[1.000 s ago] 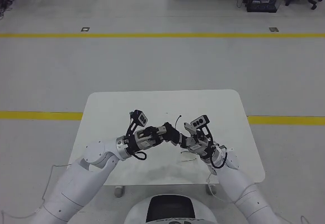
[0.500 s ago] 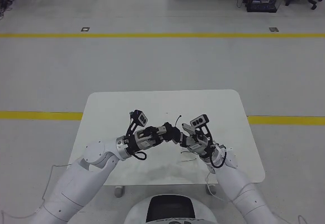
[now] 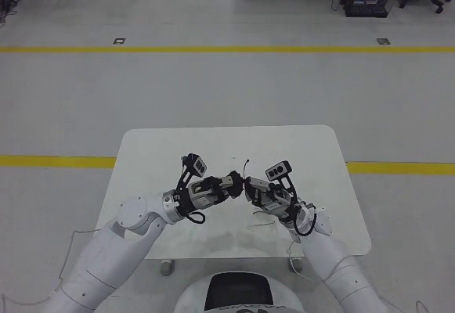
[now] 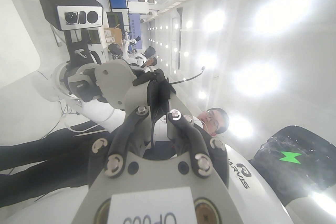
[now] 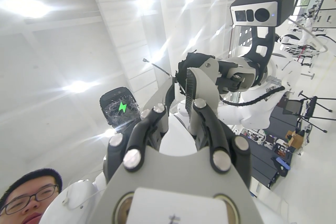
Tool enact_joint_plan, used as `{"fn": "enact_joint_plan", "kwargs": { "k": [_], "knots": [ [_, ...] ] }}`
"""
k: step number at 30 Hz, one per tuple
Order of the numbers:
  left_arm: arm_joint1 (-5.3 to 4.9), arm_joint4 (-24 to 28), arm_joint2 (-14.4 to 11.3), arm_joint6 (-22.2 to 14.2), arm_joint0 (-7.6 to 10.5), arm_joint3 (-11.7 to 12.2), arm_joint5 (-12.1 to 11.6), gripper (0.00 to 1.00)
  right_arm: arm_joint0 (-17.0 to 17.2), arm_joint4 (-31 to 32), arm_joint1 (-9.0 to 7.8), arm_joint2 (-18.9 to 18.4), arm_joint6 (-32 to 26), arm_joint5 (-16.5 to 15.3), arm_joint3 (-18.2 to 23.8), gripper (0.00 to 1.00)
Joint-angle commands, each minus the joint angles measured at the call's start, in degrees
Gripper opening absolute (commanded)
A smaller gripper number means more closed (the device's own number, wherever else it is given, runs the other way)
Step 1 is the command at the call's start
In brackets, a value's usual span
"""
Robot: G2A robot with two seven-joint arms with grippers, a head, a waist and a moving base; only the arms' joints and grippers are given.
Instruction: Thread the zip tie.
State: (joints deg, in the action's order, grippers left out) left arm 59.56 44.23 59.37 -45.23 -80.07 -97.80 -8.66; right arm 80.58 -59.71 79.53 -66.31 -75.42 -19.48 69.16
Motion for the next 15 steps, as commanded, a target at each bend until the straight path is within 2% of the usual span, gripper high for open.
{"fn": "enact_joint_plan", "kwargs": {
  "k": [1, 3, 15],
  "knots": [
    [0.0, 0.0, 0.0, 0.0, 0.0, 0.0, 0.0, 0.0, -0.01, 0.09, 0.03, -0.04, -0.07, 0.0, -0.05, 0.03],
    [0.0, 0.0, 0.0, 0.0, 0.0, 0.0, 0.0, 0.0, -0.02, 0.27, 0.06, -0.09, -0.1, 0.0, -0.1, 0.0],
    [0.0, 0.0, 0.0, 0.0, 0.0, 0.0, 0.0, 0.0, 0.28, 1.51, 0.24, -0.5, 0.29, 0.0, 0.01, 0.0]
  ]
}}
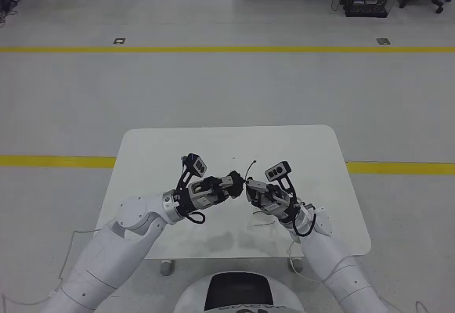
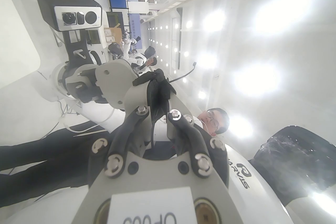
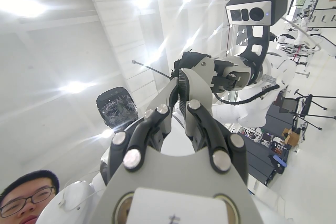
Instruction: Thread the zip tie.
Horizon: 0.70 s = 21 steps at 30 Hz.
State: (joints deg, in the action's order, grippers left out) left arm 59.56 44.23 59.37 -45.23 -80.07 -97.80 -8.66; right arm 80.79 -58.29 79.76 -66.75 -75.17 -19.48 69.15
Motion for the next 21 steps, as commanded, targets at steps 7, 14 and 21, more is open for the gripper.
{"fn": "enact_joint_plan", "kwargs": {
  "k": [7, 14, 21],
  "knots": [
    [0.0, 0.0, 0.0, 0.0, 0.0, 0.0, 0.0, 0.0, 0.45, 1.14, 0.05, -0.57, 0.57, 0.0, 0.19, 0.0],
    [0.0, 0.0, 0.0, 0.0, 0.0, 0.0, 0.0, 0.0, 0.92, 2.35, 0.03, -1.14, 1.33, 0.0, 0.33, 0.0],
    [0.0, 0.0, 0.0, 0.0, 0.0, 0.0, 0.0, 0.0, 1.35, 2.97, 0.0, -1.67, 2.17, 0.0, 0.11, 0.0]
  ]
}}
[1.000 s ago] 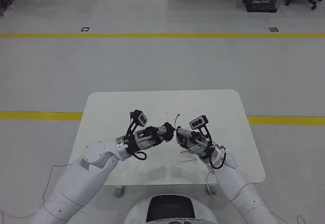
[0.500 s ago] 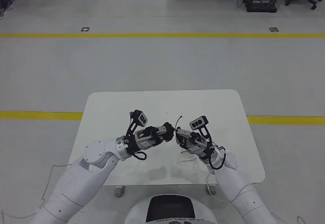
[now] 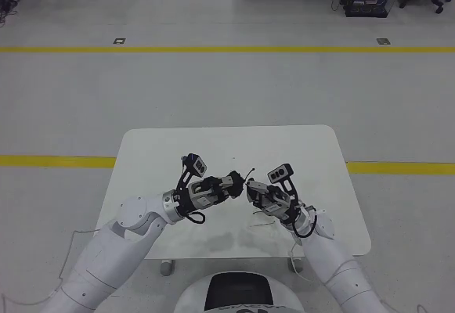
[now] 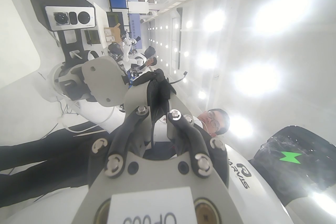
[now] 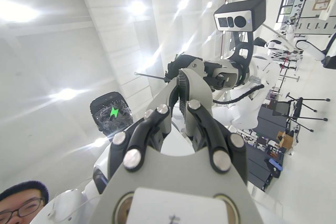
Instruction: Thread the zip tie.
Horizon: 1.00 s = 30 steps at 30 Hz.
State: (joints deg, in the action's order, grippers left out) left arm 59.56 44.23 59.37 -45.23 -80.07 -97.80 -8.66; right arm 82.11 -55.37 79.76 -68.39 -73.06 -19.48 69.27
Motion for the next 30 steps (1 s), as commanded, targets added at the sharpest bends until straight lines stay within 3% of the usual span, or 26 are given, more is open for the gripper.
{"fn": "enact_joint_plan", "kwargs": {
  "k": [1, 30],
  "knots": [
    [0.0, 0.0, 0.0, 0.0, 0.0, 0.0, 0.0, 0.0, 0.07, 0.13, 0.0, -0.05, 0.1, 0.0, -0.02, 0.0],
    [0.0, 0.0, 0.0, 0.0, 0.0, 0.0, 0.0, 0.0, 1.4, 2.37, -0.58, -0.45, 1.98, 0.13, 0.14, 0.0]
  ]
}}
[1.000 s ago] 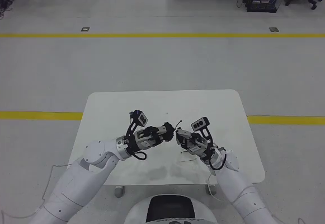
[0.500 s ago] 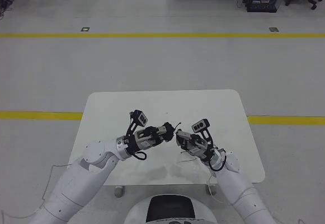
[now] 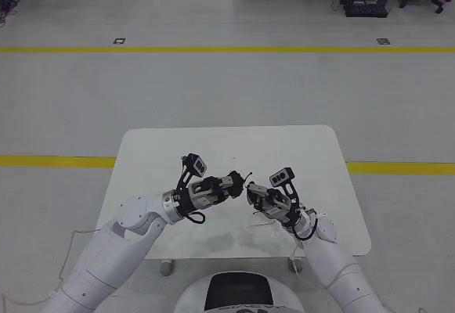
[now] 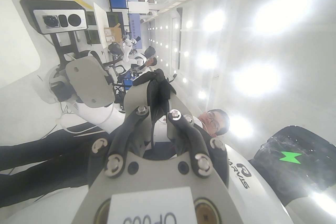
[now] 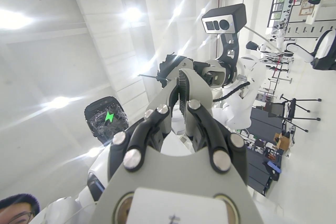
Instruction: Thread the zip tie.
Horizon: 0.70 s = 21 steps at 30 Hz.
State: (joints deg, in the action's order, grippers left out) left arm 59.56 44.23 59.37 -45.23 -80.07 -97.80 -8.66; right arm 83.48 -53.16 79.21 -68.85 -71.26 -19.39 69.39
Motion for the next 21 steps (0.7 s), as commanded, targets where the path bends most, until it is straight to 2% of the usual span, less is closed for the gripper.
{"fn": "enact_joint_plan", "kwargs": {
  "k": [1, 21],
  "knots": [
    [0.0, 0.0, 0.0, 0.0, 0.0, 0.0, 0.0, 0.0, 0.09, 0.37, -0.07, 0.03, 0.4, 0.02, 0.13, 0.0],
    [0.0, 0.0, 0.0, 0.0, 0.0, 0.0, 0.0, 0.0, 1.16, 1.61, -0.63, 0.26, 1.49, -0.09, 0.88, 0.0]
  ]
}}
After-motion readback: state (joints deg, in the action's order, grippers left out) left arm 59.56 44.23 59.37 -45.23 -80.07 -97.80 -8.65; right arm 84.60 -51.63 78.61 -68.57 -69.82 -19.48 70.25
